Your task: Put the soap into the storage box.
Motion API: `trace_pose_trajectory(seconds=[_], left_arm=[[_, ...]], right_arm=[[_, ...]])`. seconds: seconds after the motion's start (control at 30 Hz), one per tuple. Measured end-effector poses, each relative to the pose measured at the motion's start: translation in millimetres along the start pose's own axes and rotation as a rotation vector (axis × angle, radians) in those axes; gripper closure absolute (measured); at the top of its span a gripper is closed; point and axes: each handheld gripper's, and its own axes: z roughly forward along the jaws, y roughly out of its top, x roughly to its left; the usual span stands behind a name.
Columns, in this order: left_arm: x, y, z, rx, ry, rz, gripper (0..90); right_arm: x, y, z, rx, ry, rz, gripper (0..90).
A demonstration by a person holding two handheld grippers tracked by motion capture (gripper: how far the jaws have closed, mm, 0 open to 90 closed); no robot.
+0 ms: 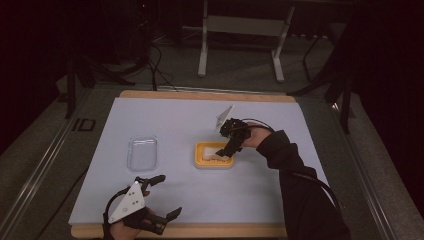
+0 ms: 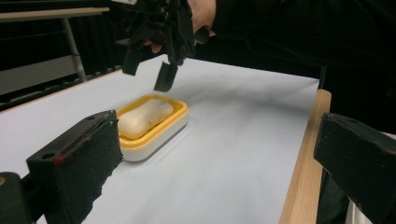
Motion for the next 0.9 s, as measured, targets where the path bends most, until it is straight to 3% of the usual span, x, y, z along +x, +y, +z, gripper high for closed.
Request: trace_pose_trajectory(seconds=[0.07,0.13,0.23,0.47,0.57,0.73,0.8,0.83,0.9], left_arm=[[0.0,-0.1,0.3,0.003,-0.002,0.001,1.1],[-0.2,-0.1,0.4,0.003,-0.002,0.001,1.1],[0.0,-0.1,0.4,0.003,-0.002,0.000,1.1],[-0.2,-0.2,0.7,0.004,0.000,0.001,1.1],[-0.3,-0.2,0.6,0.005,0.001,0.002,1.1],[-0.2,-0.5,1.4,0.008,0.000,0.000,1.1],[-0.2,-0.5,1.4,0.008,0.000,0.000,1.1],[-0.7,-0.5,1.2,0.007,0.000,0.003,1.1],[-0.7,-0.6,1.1,0.008,0.000,0.003,1.1]], right_arm=[[-5.3,-3.7,-5.4,-0.020,-0.013,0.067,13.9],[-7.3,-7.8,-11.9,-0.042,-0.062,0.096,14.1],[-7.4,-14.4,-21.7,-0.070,-0.083,0.150,14.1],[4.7,-31.5,-28.9,-0.085,-0.117,0.187,13.6],[10.5,-38.5,-31.1,-0.103,-0.160,0.212,13.6],[19.3,-49.0,-38.1,-0.175,-0.214,0.303,13.5],[20.7,-50.7,-39.8,-0.189,-0.210,0.329,13.5],[24.5,-54.2,-43.2,-0.217,-0.236,0.363,14.5],[27.9,-57.3,-45.1,-0.218,-0.266,0.382,14.5]])
